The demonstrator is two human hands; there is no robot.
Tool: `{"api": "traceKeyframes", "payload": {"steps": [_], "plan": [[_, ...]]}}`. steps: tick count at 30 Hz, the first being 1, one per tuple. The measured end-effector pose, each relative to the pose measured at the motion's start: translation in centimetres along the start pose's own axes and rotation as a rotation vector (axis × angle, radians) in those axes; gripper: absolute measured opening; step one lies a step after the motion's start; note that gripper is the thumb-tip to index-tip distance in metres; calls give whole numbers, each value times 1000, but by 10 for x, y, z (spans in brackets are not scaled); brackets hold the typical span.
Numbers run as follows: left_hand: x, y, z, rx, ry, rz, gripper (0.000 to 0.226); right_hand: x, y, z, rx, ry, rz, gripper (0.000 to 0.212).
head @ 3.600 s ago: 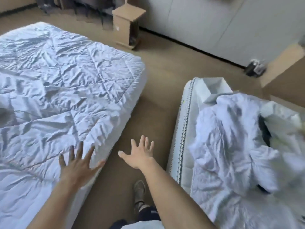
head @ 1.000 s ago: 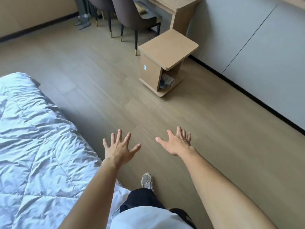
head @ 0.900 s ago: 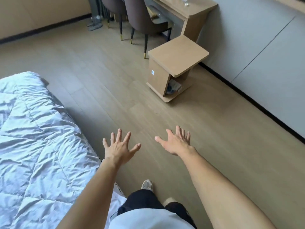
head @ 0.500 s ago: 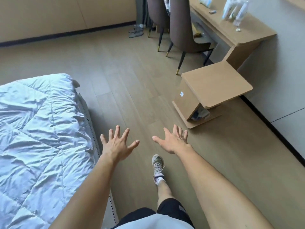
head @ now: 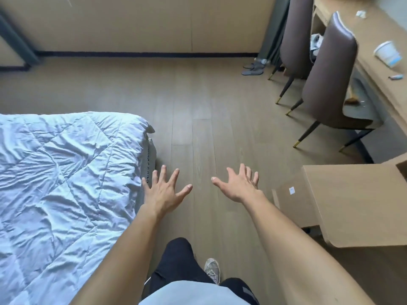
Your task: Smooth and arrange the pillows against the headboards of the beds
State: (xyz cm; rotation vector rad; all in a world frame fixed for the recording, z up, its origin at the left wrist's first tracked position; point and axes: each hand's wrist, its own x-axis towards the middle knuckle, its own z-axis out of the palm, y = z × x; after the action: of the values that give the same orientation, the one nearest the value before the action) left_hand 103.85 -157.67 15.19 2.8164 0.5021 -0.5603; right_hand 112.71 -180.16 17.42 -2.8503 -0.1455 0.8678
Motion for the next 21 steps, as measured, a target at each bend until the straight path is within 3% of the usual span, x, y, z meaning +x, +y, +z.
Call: {"api": "traceKeyframes", "payload": {"steps": [8,21], "plan": [[162,-22,-53,-45,-12,-117,95,158,-81,-77,-62,-24,-95,93],[396,-77,-198,-171,33,-225,84,380,-257,-209,-132,-28,-230,92]]}}
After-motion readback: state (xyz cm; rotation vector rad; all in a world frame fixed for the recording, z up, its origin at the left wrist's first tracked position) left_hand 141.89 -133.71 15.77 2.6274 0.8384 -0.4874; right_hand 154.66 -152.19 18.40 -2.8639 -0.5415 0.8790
